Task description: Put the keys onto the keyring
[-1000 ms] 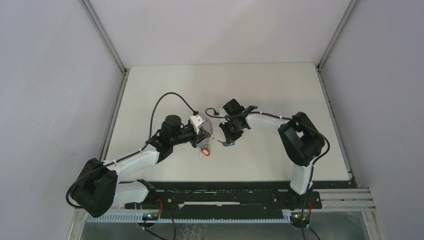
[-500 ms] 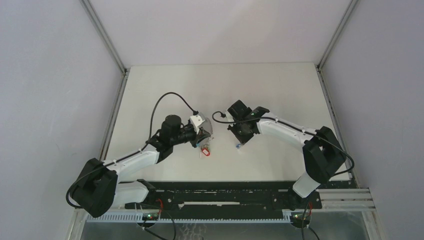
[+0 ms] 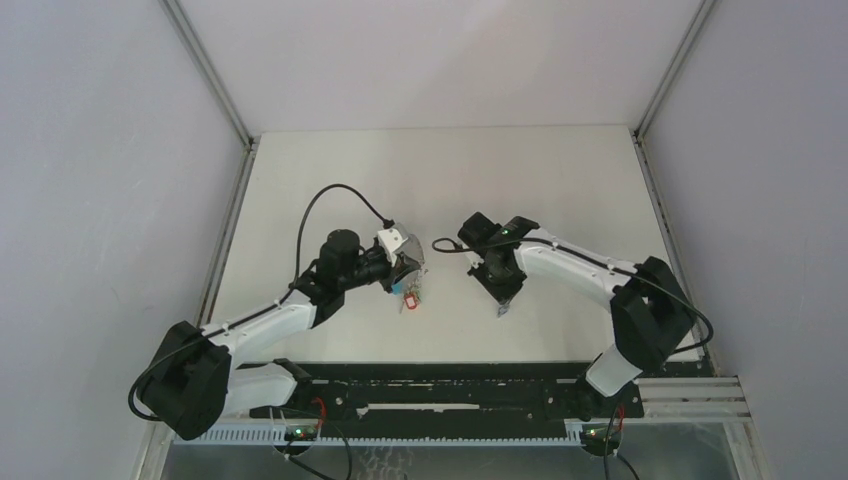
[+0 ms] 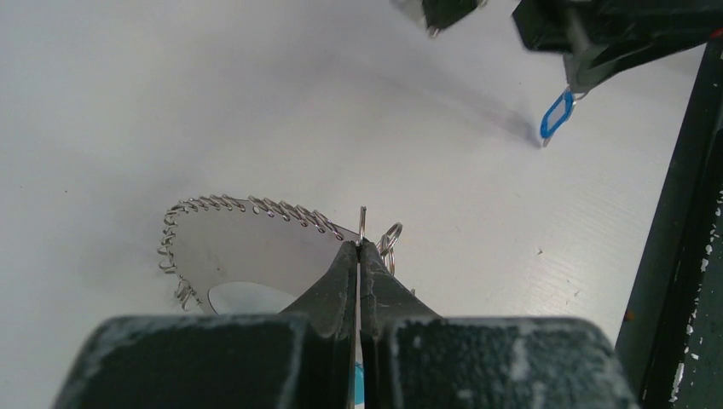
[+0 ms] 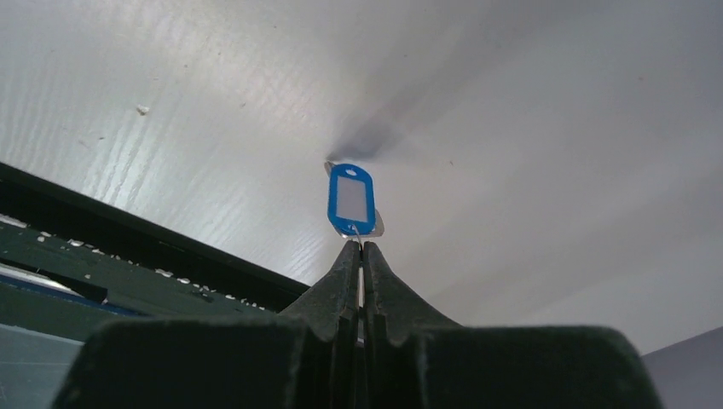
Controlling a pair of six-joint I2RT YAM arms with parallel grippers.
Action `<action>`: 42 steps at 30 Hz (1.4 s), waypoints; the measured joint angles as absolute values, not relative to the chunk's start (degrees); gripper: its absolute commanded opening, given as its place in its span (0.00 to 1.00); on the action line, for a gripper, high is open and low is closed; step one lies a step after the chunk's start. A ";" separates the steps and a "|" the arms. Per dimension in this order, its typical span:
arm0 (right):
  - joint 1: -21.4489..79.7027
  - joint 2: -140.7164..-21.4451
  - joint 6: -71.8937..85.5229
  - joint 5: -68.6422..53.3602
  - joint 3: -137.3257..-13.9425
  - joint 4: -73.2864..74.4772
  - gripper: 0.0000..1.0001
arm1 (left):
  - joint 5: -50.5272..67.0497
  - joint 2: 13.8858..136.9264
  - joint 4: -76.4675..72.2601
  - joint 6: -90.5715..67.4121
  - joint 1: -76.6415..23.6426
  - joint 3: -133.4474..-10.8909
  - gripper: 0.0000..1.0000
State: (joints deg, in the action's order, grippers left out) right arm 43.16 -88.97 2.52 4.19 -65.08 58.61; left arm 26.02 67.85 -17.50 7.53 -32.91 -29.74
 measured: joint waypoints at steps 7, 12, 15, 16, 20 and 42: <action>42.11 -99.37 0.78 4.86 -68.05 56.62 0.00 | 25.76 67.81 -17.67 7.53 -32.91 -29.74 0.00; 41.30 -105.12 -0.75 6.17 -73.19 53.76 0.00 | 25.65 67.81 -17.82 7.55 -32.91 -29.74 0.00; 41.12 -105.93 -1.45 7.09 -74.61 52.05 0.00 | 25.65 67.81 -17.85 7.55 -32.91 -29.74 0.00; 41.04 -105.91 -1.74 7.29 -74.74 51.55 0.00 | 25.65 67.81 -17.85 7.55 -32.91 -29.74 0.00; 40.84 -105.93 -2.66 7.68 -74.76 49.93 0.00 | 25.65 67.81 -17.85 7.55 -32.91 -29.76 0.00; 41.47 -91.18 -0.14 17.96 -67.24 62.30 0.00 | 25.65 67.81 -17.89 7.55 -32.91 -29.74 0.00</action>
